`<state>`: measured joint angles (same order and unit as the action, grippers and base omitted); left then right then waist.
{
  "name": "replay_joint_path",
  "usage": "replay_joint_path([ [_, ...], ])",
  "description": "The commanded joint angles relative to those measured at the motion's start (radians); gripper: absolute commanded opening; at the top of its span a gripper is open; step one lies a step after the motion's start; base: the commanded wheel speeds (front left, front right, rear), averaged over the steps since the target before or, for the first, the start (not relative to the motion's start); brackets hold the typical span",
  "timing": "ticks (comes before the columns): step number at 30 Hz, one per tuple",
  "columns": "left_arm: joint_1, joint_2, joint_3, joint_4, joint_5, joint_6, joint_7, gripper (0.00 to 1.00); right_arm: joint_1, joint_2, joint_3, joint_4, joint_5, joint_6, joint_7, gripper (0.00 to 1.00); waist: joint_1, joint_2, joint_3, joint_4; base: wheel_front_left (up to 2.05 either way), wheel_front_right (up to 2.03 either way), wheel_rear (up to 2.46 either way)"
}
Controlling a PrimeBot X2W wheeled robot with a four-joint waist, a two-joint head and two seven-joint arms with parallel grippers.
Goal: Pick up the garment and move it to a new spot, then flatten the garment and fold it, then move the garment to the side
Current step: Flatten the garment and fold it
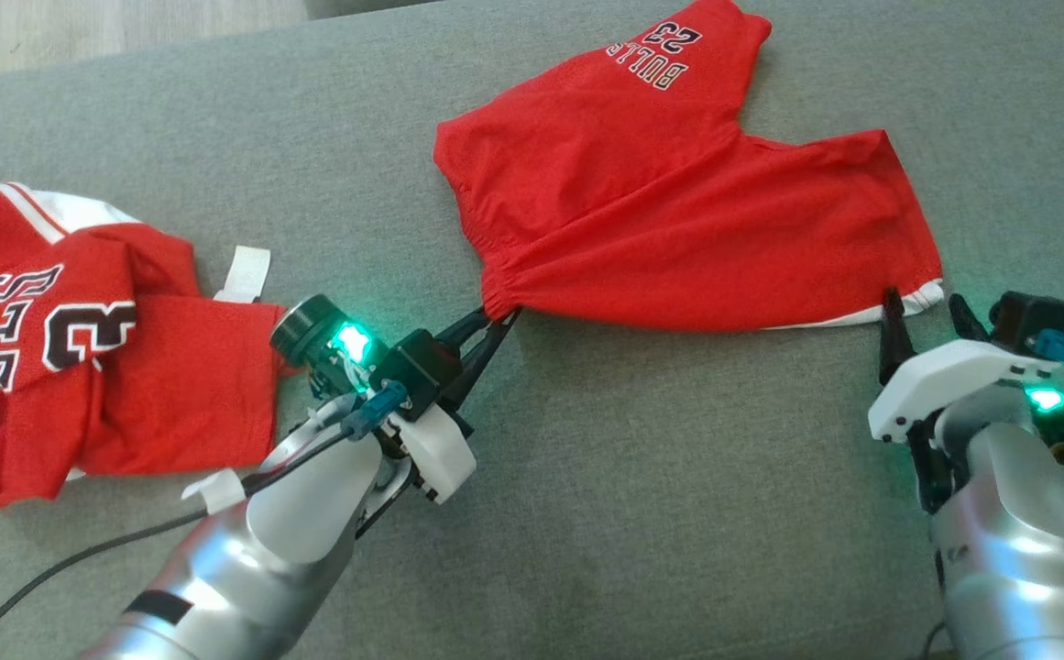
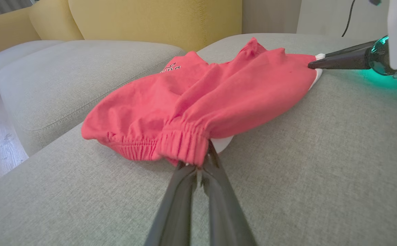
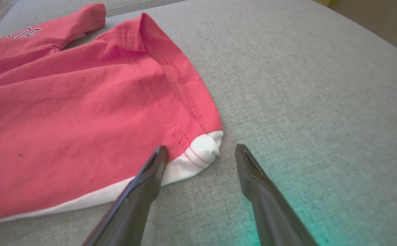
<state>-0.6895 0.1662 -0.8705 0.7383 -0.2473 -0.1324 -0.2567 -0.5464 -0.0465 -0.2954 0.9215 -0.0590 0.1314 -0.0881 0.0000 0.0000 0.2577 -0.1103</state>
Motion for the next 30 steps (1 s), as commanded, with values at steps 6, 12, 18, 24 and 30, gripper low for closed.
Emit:
replay_joint_path([
  [6,-0.038,0.013,0.022,-0.025,-0.012,0.006,-0.005,0.00,-0.062,-0.004,0.028,0.068,-0.005,-0.001,-0.041,0.00,0.0000,0.0000,-0.004,0.002,0.00,0.00,0.00],
  [12,-0.023,0.019,0.021,-0.004,-0.021,0.015,-0.005,0.00,-0.084,-0.004,0.025,0.082,-0.036,-0.001,-0.112,0.00,0.0000,0.0000,-0.029,-0.012,0.00,0.00,0.00],
  [18,-0.011,0.029,0.018,0.014,-0.033,0.014,-0.002,0.00,-0.102,-0.004,0.103,0.030,0.024,-0.001,-0.157,0.00,0.0000,0.0000,-0.066,-0.028,0.00,0.00,0.00],
  [24,-0.013,0.051,0.024,0.012,-0.055,0.012,0.005,0.00,-0.107,-0.004,0.234,-0.119,0.176,-0.001,-0.161,0.00,0.0000,0.0000,-0.131,-0.041,0.00,0.00,0.00],
  [30,-0.087,0.096,0.042,-0.037,-0.114,0.005,0.058,0.00,-0.125,-0.004,0.311,-0.322,0.274,-0.001,-0.068,0.00,0.0000,0.0000,-0.205,-0.027,0.00,0.00,0.00],
])
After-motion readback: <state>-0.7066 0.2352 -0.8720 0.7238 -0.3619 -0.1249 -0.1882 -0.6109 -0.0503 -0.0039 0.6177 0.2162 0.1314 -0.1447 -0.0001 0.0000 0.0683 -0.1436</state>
